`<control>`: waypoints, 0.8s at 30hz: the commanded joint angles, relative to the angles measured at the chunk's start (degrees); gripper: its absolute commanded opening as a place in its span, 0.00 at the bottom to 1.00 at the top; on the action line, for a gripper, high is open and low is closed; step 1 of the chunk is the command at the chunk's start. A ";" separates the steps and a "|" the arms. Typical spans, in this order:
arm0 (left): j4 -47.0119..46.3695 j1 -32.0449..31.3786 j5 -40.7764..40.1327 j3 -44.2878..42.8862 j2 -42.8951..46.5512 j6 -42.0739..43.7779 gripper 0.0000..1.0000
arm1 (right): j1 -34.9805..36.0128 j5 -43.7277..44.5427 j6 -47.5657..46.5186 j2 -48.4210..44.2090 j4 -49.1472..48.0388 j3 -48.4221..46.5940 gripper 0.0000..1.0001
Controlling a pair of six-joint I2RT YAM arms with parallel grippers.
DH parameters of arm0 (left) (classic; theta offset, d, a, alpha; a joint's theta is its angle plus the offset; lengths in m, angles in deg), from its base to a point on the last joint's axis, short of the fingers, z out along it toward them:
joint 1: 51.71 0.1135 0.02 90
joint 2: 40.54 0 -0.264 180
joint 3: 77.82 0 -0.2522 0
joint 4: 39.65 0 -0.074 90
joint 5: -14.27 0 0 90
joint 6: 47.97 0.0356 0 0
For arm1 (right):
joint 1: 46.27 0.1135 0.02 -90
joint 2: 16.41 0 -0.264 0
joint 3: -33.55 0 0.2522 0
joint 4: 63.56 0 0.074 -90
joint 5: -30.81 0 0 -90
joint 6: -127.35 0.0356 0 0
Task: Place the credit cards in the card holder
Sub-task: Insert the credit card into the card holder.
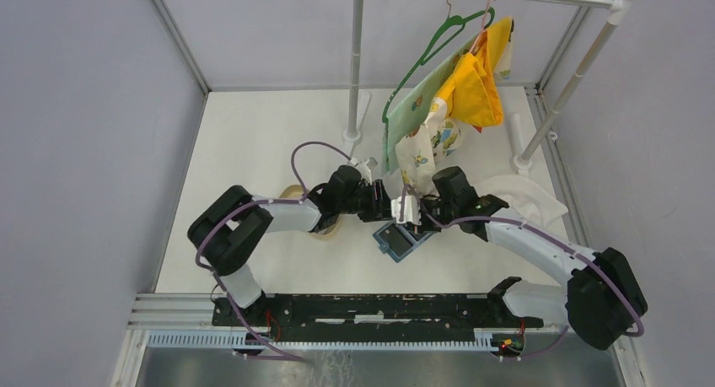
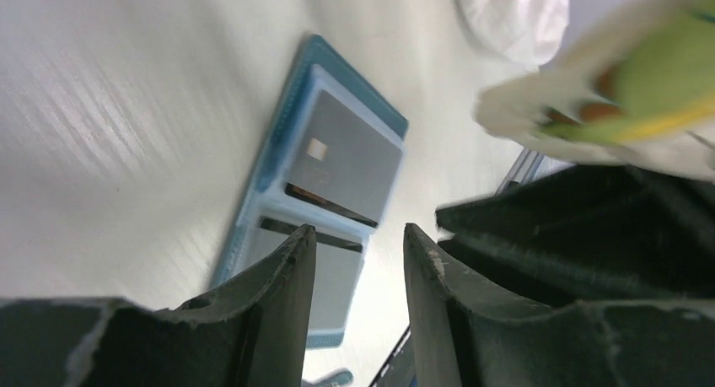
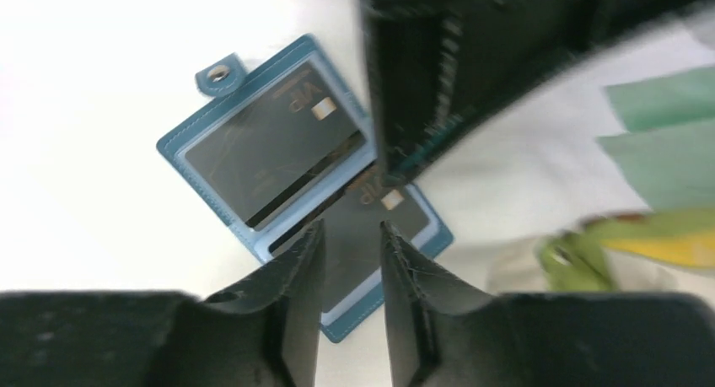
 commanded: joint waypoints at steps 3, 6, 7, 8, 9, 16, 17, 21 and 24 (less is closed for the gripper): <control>-2.60 -0.75 -3.44 5.51 13.49 10.10 0.50 | -8.60 -14.91 5.98 -8.33 -6.35 1.28 0.50; -3.67 -1.59 -6.69 9.44 21.80 13.40 0.49 | -14.35 -21.03 10.48 -11.20 -10.60 4.09 0.68; -3.69 -1.78 -8.21 10.73 24.81 14.39 0.50 | -16.07 -22.67 12.21 -11.49 -11.47 4.99 0.74; -3.69 -1.96 -9.53 12.04 27.83 15.16 0.50 | -17.12 -23.43 13.23 -11.31 -11.59 5.39 0.77; -3.69 -2.04 -10.95 13.66 31.54 15.83 0.50 | -17.89 -23.77 13.55 -10.60 -10.63 5.29 0.79; -2.11 -2.05 -20.04 21.22 45.87 15.70 0.95 | -21.58 -21.66 15.13 -4.84 -2.41 4.81 0.77; -0.58 -2.07 -20.02 21.01 46.03 15.41 0.99 | -21.95 -20.46 16.66 -4.62 -3.87 5.62 0.77; 0.65 -2.05 -14.98 21.36 44.60 14.26 0.96 | -23.34 -18.43 19.85 -0.43 -3.41 4.43 0.76; -5.17 -2.13 -12.62 24.97 44.36 11.20 0.87 | -23.33 -18.43 22.55 2.94 -3.91 3.83 0.75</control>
